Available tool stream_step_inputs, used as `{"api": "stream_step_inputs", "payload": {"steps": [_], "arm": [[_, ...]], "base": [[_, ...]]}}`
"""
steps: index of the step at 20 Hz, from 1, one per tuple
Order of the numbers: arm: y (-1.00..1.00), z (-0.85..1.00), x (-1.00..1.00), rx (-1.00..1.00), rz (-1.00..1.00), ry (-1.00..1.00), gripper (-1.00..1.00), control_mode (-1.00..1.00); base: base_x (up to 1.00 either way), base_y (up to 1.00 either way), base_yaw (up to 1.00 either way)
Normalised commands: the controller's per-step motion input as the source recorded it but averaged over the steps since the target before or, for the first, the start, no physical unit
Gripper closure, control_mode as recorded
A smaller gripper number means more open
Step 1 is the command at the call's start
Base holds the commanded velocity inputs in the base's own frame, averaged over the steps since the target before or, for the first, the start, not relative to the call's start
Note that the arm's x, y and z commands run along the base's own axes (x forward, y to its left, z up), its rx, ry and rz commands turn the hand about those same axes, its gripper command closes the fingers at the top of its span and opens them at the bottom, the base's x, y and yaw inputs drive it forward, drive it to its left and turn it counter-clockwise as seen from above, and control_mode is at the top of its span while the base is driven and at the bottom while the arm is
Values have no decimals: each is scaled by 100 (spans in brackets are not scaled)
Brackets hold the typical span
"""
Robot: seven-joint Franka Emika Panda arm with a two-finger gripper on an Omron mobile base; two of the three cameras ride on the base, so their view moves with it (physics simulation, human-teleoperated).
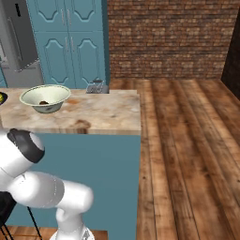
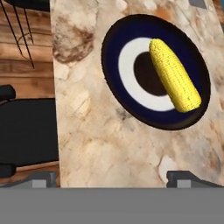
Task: Pick the chicken drumstick and corn from their plates and place them in the bowl. Then put the bowl in the fridge.
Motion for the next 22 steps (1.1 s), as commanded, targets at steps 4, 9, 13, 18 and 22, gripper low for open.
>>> {"api": "stream_step_inputs", "payload": {"steps": [4,9,13,18,22], "arm": [[29,0,14,-11,-2,7,-100,-100],[30,2,17,-12,-3,5,-100,-100],[25,9,21,-12,-2,6,-100,-100],[13,0,22,-13,0,2,-100,-100],[12,0,28,-11,0,0,-100,-100]], "base": [[0,0,0],[0,0,0],[0,0,0],[0,0,0],[0,0,0]]}}
